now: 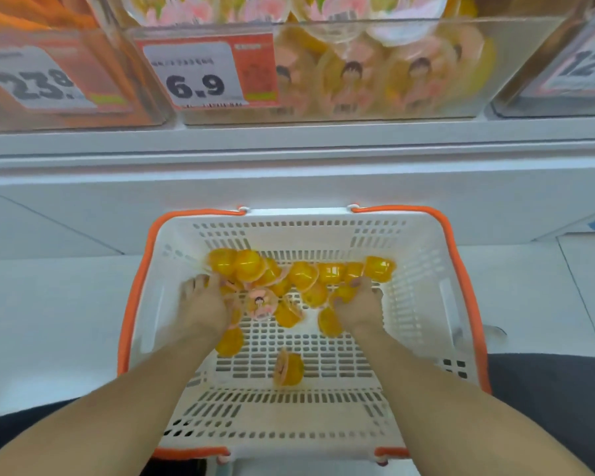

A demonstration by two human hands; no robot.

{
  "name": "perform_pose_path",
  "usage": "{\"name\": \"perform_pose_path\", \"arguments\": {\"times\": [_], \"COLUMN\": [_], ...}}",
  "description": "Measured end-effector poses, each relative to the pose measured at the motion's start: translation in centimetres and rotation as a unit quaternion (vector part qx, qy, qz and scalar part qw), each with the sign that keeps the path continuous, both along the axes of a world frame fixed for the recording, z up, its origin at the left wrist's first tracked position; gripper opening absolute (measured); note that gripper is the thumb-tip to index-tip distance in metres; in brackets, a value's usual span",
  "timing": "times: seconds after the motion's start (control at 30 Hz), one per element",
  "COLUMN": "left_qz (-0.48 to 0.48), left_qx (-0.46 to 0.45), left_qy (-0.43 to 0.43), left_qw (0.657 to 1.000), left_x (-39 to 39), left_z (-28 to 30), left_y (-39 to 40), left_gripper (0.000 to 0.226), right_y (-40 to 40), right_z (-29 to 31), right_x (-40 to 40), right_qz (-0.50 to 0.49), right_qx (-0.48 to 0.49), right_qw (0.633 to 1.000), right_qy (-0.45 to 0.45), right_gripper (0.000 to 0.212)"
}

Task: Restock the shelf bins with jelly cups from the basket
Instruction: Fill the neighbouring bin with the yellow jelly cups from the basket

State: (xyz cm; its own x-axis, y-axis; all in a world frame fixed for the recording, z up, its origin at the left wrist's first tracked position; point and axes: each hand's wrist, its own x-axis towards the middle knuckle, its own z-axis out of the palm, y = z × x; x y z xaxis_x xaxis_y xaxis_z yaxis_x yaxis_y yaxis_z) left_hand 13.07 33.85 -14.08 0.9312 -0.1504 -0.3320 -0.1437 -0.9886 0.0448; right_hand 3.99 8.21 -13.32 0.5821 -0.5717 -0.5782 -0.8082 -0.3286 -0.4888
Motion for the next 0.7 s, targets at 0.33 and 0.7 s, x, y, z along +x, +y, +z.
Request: {"name": "perform_pose_path", "arguments": {"times": [0.33,0.7], "left_qz": [0.158,0.14], "left_qx": [-0.156,-0.542], "left_qy": [0.085,0.609], "left_qw": [0.971,0.562], "left_x": [0.1,0.7], "left_z": [3.7,16.6], "left_y": [-0.7,-4.1], "left_gripper": [0.043,0.048], "right_y": [1.0,0.6], "right_z": [-1.9,7.8], "right_x": [1.6,2.3], "right_qz": [-0.161,-0.135], "right_qx": [0.076,0.625], "right_qw": [0.982,0.762], "right_qy": [0.068,-0.099], "right_gripper": [0.1,0.051]}}
